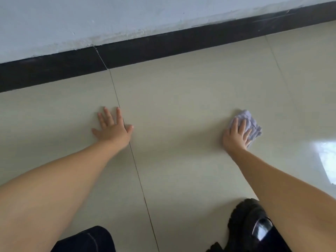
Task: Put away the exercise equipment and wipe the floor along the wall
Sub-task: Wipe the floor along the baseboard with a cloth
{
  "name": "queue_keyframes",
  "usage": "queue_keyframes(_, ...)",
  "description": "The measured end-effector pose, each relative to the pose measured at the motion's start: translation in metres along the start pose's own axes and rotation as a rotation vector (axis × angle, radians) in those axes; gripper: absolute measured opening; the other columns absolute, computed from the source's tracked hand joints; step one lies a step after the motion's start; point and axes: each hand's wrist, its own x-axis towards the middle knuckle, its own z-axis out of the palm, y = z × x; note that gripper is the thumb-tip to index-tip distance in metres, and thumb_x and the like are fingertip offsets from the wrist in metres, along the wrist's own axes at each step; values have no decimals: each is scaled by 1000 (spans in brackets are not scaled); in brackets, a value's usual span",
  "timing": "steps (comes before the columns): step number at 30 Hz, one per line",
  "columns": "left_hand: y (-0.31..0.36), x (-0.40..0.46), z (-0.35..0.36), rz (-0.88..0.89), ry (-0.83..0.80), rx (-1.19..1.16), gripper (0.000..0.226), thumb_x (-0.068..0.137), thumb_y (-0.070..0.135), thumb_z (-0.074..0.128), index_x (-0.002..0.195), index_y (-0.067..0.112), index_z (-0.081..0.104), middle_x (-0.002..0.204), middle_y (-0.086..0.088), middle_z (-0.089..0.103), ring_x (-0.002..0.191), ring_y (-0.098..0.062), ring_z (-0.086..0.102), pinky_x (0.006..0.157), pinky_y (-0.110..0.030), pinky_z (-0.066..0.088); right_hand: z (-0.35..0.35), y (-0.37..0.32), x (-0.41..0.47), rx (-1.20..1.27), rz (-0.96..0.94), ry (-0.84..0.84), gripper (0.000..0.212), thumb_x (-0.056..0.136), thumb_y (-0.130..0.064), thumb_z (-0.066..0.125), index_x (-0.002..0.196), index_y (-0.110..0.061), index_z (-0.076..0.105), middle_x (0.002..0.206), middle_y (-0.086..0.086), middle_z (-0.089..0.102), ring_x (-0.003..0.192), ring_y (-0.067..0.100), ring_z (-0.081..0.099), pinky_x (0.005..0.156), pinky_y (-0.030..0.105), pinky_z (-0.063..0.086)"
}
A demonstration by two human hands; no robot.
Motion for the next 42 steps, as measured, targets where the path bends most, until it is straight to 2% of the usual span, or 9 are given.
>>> queue_keyframes(2,-2,0,-3,17,-22,3,65,100,47,24,151,26,-11,156,-9,-26,145,-32,-17,111,-61,13,2,-55,12,-6,3,-13,55,101,-31,24,153,-27,3,160,0,-13,146,31,-14,116,48,-7)
queue_keyframes(7,0,2,-16,36,-11,117,60,101,15,24,152,19,-6,157,-18,-15,146,-39,-5,111,-52,24,72,-142,-43,-267,-632,-53,55,101,-35,26,152,-25,8,161,0,-4,146,33,-9,117,51,-3)
queue_keyframes(12,21,19,-40,-73,-216,159,74,97,6,35,148,9,-18,152,-31,-17,142,-49,-1,114,-53,15,116,-102,-143,-523,-922,-167,61,90,-38,31,148,-19,31,156,5,25,143,39,17,109,57,31)
queue_keyframes(15,27,25,-55,-35,-325,194,71,96,15,35,149,5,-11,152,-33,-12,141,-51,-1,111,-61,15,105,-42,-170,-671,-1025,-204,67,88,-38,36,151,-21,21,160,4,7,144,33,9,113,47,14)
queue_keyframes(19,12,19,-71,217,-392,278,58,94,13,39,149,9,21,156,-20,12,143,-42,15,114,-58,16,66,-26,-163,-731,-883,-301,76,88,-44,27,151,-22,-10,157,2,23,145,26,14,109,37,36)
queue_keyframes(22,-13,13,-59,196,-394,246,82,92,2,40,150,22,-13,156,-20,-20,145,-41,-3,116,-52,16,59,-44,-157,-731,-808,-505,68,77,-51,-9,132,-28,-41,147,-1,-34,133,27,-30,120,43,9)
queue_keyframes(29,-20,5,-45,204,-295,202,78,98,43,41,150,24,-14,154,-16,-28,145,-37,-12,119,-45,10,70,-82,-133,-654,-804,-414,59,103,-37,14,144,-28,-27,137,-7,-45,131,21,-38,115,46,-13)
queue_keyframes(39,37,-78,13,225,-43,73,66,99,39,34,152,22,-1,160,-8,-11,148,-21,-6,119,-44,12,-1,-88,15,-768,-1149,-375,57,103,-35,17,148,-30,-18,155,-8,-28,144,22,-24,118,41,-8)
queue_keyframes(42,100,-106,52,218,74,15,76,87,41,60,150,18,24,158,-12,15,145,-26,20,111,-55,27,-37,-83,82,-766,-1088,-280,58,103,-35,16,148,-26,-19,155,-3,-28,143,26,-24,119,44,-5)
